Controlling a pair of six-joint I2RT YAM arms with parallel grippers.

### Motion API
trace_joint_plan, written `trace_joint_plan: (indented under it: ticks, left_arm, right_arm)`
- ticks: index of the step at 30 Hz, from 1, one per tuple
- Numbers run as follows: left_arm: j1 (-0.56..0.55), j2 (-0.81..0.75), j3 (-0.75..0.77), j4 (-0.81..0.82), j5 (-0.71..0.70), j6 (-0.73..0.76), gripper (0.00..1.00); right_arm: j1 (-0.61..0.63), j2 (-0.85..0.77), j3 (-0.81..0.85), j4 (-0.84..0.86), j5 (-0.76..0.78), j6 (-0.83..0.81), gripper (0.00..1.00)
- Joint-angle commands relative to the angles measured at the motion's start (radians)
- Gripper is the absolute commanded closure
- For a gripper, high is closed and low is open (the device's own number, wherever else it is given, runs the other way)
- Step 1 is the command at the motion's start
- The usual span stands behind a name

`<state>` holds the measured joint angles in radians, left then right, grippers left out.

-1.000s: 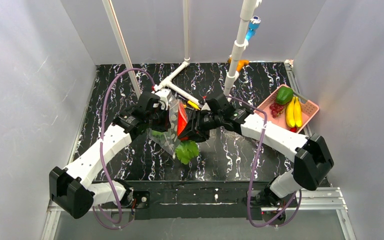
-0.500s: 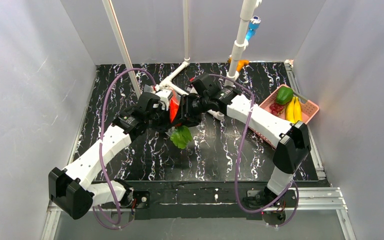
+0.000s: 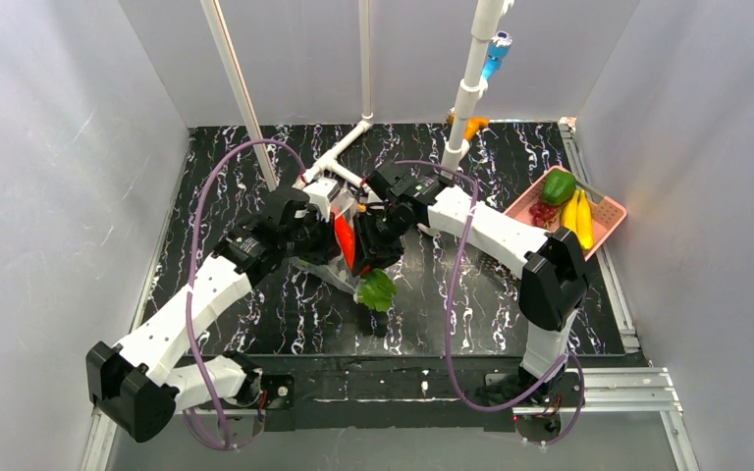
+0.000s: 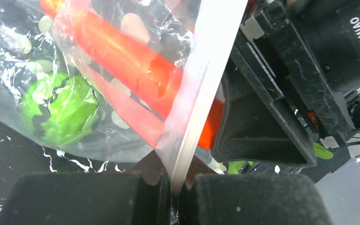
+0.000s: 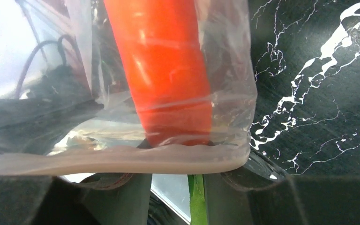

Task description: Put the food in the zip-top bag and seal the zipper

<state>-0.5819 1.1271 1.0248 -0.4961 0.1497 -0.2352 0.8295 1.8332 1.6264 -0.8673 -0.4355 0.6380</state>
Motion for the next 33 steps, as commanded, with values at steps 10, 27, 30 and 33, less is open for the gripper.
trace_joint_plan:
  ticks: [10,27,30,33]
  left_arm:
    - [-0.004,-0.050,-0.019,0.037,0.070,0.002,1.00]
    - [-0.002,-0.057,-0.012,0.034,0.060,-0.013,1.00]
    - [-0.003,-0.056,-0.015,0.034,0.061,-0.012,1.00]
    - [-0.003,-0.053,-0.015,0.036,0.064,-0.012,1.00]
  right_arm:
    - [0.002,-0.121,0.037,0.264,0.091,0.125,0.34]
    - [0.132,-0.353,-0.228,0.164,0.198,-0.135,0.33]
    - [0.178,-0.365,-0.234,0.180,0.239,-0.158,0.27]
    - [0.221,-0.370,-0.239,0.216,0.279,-0.171,0.25]
